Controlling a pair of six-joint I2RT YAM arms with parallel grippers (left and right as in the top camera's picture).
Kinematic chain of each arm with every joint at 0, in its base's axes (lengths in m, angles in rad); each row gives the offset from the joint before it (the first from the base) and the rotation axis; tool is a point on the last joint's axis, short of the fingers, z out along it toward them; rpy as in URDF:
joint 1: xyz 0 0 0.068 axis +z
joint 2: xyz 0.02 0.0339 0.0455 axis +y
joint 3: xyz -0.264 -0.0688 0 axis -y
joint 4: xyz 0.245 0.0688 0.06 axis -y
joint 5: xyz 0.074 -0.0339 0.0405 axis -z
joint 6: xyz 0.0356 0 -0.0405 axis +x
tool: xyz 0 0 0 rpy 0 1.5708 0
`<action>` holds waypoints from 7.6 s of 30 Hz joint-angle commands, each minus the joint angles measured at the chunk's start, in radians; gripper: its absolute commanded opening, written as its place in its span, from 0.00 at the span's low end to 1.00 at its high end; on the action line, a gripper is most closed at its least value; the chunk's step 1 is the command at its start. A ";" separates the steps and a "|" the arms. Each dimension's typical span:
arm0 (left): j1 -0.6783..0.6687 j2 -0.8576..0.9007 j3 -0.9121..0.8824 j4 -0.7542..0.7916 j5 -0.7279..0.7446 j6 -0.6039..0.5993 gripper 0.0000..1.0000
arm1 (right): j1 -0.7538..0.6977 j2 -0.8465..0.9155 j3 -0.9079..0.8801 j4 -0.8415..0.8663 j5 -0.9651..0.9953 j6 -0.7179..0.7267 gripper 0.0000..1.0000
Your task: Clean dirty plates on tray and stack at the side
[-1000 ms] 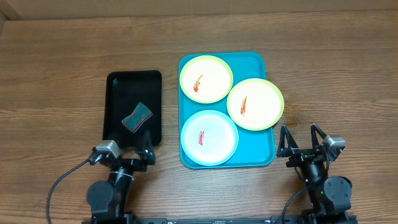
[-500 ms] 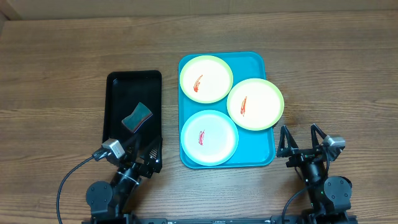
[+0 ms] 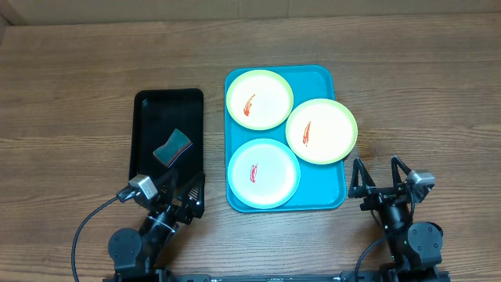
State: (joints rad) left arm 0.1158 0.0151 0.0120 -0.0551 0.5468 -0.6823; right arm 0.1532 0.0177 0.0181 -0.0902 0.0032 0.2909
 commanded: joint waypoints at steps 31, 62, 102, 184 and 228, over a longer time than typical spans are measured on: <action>0.006 -0.011 0.014 -0.001 0.019 -0.013 1.00 | 0.006 -0.001 -0.010 0.006 -0.006 -0.004 1.00; 0.006 -0.011 0.014 -0.001 0.019 -0.013 1.00 | 0.006 -0.001 -0.010 0.006 -0.006 -0.004 1.00; 0.008 0.000 0.167 0.019 -0.197 0.302 1.00 | 0.006 0.086 0.272 -0.205 -0.294 -0.137 1.00; -0.106 1.709 1.271 -1.045 -0.593 0.346 0.58 | 0.204 1.275 0.920 -0.774 -0.334 0.049 0.60; -0.125 1.768 1.173 -0.787 -0.504 0.407 0.04 | 0.204 1.275 0.920 -0.782 -0.338 0.053 0.68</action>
State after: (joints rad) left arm -0.0051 1.7699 1.0935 -0.7635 -0.0105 -0.0814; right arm 0.3603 1.3045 0.9127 -0.8757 -0.3286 0.3428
